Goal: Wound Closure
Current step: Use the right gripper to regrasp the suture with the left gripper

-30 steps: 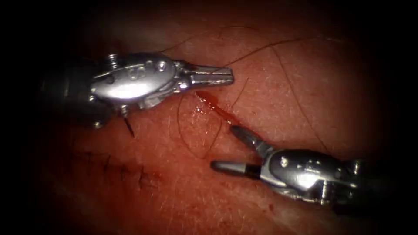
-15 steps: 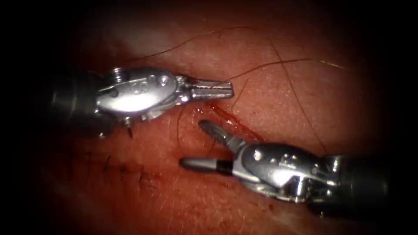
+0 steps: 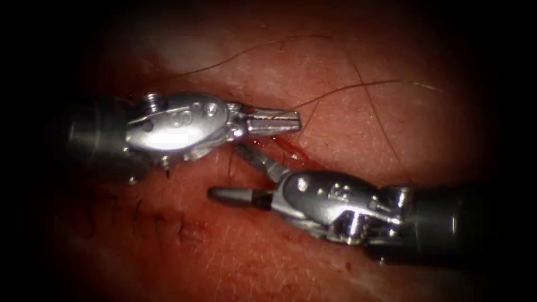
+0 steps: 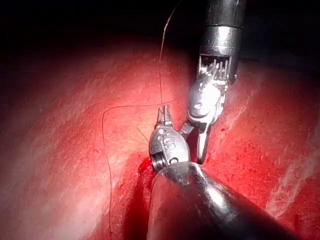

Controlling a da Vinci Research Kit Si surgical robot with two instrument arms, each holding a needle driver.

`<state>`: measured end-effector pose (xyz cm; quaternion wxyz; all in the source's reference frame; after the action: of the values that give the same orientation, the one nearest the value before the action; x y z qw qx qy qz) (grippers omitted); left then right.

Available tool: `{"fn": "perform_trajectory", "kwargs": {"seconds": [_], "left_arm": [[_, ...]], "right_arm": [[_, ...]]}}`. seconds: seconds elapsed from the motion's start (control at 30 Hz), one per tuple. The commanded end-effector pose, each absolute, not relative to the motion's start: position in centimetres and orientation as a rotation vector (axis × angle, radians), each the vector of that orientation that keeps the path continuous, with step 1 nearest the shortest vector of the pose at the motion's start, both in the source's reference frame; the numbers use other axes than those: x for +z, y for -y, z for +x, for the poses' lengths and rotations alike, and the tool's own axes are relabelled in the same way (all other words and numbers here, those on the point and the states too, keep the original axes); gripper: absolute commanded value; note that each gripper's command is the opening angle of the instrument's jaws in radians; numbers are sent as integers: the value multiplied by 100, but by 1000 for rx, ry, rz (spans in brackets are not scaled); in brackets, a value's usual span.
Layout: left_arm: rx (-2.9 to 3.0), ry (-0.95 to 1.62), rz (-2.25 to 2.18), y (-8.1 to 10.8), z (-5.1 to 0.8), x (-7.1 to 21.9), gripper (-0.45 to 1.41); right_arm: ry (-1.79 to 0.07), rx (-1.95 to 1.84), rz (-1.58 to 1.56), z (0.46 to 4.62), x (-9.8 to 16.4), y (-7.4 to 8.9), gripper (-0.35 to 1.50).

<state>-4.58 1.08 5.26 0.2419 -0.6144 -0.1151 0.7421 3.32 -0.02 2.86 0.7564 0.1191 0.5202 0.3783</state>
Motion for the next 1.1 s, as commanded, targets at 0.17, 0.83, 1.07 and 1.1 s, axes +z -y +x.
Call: {"fn": "perform_trajectory", "kwargs": {"seconds": [0.17,0.83,1.07,1.1], "left_arm": [[2010,325,-1682,-104,-463,530,-45],[2176,412,-1208,-141,-523,475,99],[2200,395,-1198,-158,-533,451,86],[2214,391,-1186,-157,-531,450,86]], "right_arm": [[-1131,847,231,338,295,0,-35],[-822,696,143,317,318,27,-35],[-809,689,138,315,319,28,-35],[-808,689,138,315,319,28,-35]]}}
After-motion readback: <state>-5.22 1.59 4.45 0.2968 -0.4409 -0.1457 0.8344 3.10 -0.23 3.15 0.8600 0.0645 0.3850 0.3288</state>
